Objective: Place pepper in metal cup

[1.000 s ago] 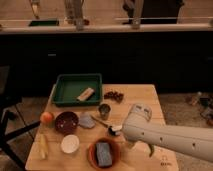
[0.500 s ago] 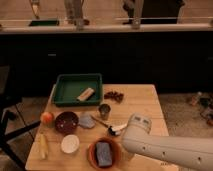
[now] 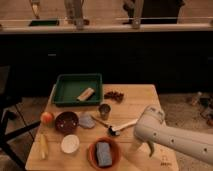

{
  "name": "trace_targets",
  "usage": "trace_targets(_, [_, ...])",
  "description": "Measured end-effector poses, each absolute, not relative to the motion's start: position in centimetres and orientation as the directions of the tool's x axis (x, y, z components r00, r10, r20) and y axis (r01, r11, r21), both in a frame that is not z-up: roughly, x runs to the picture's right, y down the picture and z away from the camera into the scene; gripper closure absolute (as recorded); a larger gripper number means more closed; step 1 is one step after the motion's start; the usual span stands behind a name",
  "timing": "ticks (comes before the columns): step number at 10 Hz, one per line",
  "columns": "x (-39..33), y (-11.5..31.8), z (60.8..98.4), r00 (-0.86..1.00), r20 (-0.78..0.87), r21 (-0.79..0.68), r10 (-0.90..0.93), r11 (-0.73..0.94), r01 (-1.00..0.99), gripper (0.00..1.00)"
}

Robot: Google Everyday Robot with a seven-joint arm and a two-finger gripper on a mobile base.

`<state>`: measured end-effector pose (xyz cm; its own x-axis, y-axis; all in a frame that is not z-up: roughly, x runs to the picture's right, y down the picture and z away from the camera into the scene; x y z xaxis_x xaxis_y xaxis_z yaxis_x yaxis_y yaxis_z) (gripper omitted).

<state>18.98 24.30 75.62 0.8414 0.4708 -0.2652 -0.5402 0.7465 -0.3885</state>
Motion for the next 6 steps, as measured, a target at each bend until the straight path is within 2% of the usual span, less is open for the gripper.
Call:
trace_targets(3, [22.2, 22.7, 78.4, 0.759, -0.301, -0.349, 0.577, 0.674, -0.651, 0.2])
trace_targets(6, [23.6, 23.5, 79.8, 0.724, -0.325, -0.346, 0.609, 0.636, -0.69, 0.2])
